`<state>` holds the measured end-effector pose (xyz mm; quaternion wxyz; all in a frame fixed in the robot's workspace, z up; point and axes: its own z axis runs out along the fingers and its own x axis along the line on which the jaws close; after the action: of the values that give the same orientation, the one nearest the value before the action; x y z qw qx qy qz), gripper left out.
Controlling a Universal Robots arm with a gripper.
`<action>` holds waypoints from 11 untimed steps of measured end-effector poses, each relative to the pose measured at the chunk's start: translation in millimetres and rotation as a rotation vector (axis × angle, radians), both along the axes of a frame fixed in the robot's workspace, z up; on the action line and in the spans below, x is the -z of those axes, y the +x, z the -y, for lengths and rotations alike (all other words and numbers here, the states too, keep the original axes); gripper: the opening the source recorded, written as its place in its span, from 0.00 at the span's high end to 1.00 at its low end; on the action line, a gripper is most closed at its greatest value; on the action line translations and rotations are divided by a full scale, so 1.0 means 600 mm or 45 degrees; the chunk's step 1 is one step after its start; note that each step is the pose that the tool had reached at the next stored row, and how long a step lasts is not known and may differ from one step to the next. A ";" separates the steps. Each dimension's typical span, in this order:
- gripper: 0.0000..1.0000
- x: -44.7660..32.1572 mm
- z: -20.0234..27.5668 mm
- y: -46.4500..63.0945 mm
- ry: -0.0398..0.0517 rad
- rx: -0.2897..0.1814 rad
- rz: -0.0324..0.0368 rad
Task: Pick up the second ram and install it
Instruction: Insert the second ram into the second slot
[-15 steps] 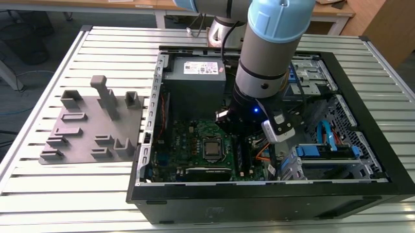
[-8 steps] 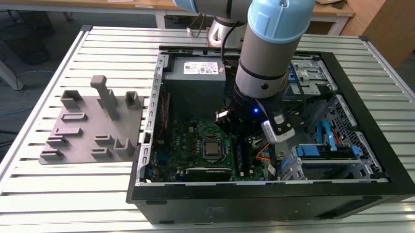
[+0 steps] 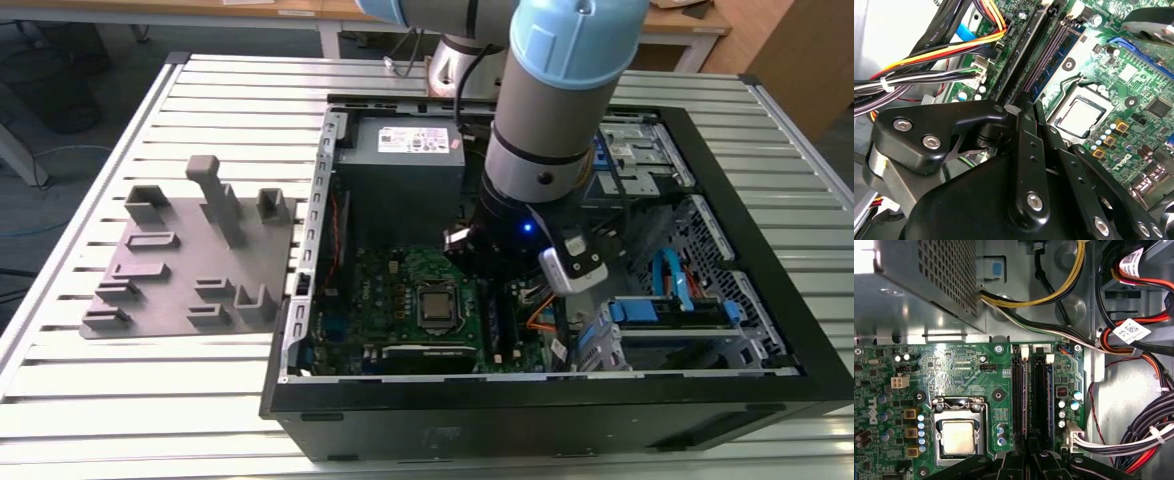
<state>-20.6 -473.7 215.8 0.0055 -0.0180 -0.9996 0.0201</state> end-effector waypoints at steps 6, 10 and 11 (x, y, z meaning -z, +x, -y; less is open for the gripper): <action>0.86 0.000 0.0000 0.001 0.000 -0.033 -0.0002; 0.86 0.003 0.0000 0.002 0.000 -0.034 -0.0001; 0.86 0.004 0.0000 0.002 0.000 -0.034 0.0000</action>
<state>-19.7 -473.7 213.7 0.0052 -0.0048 -0.9998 0.0201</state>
